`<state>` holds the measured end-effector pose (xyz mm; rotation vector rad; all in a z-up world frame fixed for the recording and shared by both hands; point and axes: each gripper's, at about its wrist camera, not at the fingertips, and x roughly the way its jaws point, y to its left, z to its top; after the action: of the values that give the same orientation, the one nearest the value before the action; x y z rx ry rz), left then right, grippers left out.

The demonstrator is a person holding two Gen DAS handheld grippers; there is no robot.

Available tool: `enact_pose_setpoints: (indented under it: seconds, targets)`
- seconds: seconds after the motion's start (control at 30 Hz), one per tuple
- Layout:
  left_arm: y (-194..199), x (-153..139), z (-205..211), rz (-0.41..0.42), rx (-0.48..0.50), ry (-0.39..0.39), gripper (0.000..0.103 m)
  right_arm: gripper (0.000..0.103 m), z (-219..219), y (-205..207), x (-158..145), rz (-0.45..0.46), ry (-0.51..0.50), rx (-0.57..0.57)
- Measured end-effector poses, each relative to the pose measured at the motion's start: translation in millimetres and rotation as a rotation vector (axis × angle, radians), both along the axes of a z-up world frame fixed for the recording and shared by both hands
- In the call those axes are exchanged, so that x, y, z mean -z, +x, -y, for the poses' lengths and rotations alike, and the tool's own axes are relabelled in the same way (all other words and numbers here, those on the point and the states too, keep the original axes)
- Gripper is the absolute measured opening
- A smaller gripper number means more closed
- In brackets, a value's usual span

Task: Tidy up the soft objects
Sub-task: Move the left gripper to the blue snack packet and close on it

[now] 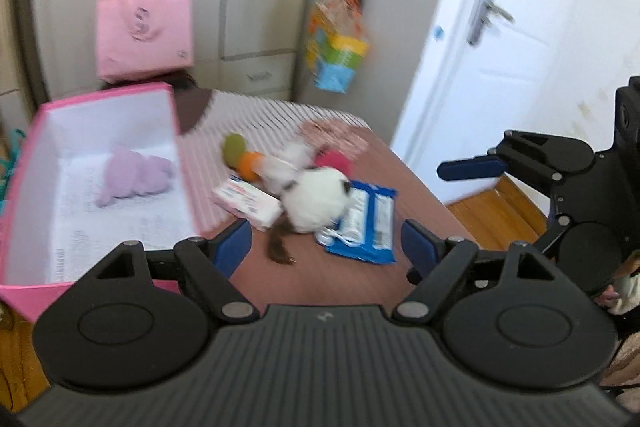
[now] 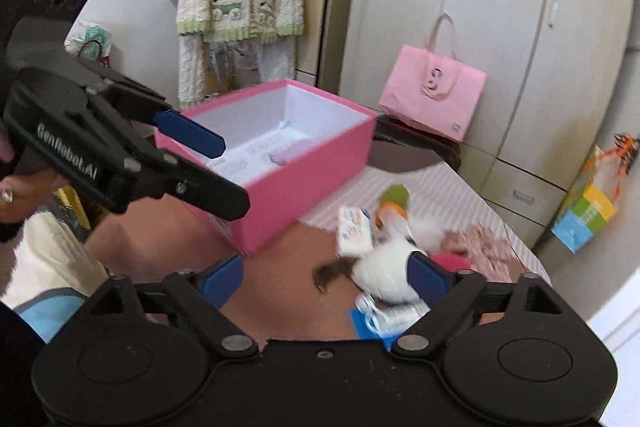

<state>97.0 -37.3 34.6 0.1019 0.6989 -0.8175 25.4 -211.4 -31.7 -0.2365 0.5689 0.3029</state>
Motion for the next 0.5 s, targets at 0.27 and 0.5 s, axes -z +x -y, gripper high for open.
enact_pose_setpoints:
  seconds: [0.27, 0.5]
  targets:
    - [10.2, 41.5, 47.0, -0.065, 0.098, 0.012, 0.08, 0.095, 44.9, 5.6, 51.4, -0.015, 0.081, 0.098]
    - [31.1, 78.1, 81.5, -0.127, 0.118, -0.013, 0.077, 0.095, 79.2, 19.6, 102.7, 0.01, 0.103, 0.136]
